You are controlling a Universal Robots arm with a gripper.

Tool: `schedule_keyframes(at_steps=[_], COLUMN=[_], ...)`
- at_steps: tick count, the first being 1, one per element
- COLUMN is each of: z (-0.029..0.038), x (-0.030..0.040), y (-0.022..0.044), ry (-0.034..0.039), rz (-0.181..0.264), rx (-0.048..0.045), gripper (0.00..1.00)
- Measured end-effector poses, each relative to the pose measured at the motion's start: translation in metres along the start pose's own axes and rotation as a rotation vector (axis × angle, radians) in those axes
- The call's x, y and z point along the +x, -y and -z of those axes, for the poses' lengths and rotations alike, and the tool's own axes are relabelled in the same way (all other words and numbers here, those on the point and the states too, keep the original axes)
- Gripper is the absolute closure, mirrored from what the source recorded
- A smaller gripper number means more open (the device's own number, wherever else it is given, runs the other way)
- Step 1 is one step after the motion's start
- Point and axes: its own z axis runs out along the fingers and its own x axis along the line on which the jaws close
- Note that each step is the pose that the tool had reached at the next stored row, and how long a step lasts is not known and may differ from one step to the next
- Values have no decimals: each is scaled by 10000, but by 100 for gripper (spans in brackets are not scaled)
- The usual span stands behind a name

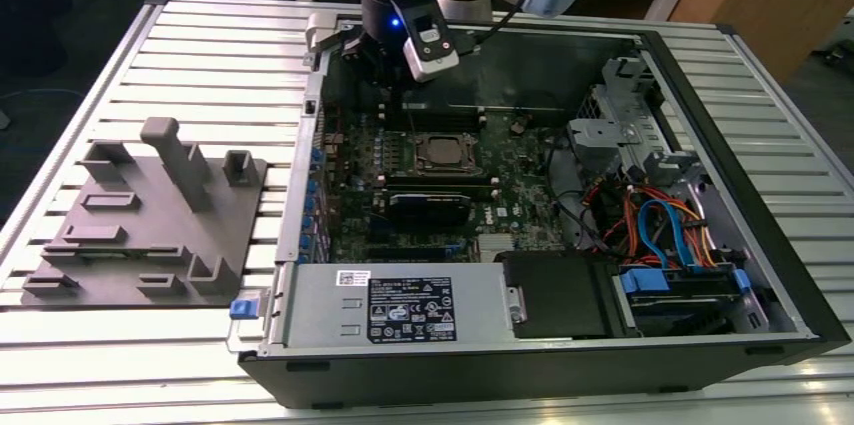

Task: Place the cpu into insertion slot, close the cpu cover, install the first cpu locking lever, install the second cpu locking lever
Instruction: 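Install the first cpu locking lever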

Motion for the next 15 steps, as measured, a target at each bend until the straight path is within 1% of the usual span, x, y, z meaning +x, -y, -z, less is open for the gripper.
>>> schedule_keyframes(at_steps=[4, 7, 8, 15], z=[0, -1, -1, -5], x=[-6, -27, -57, -190], y=[-4, -10, -14, -30], ry=[0, 0, 0, 0], rz=[0, 0, 0, -1], rx=[0, 0, 1, 0], gripper=[90, 90, 90, 90])
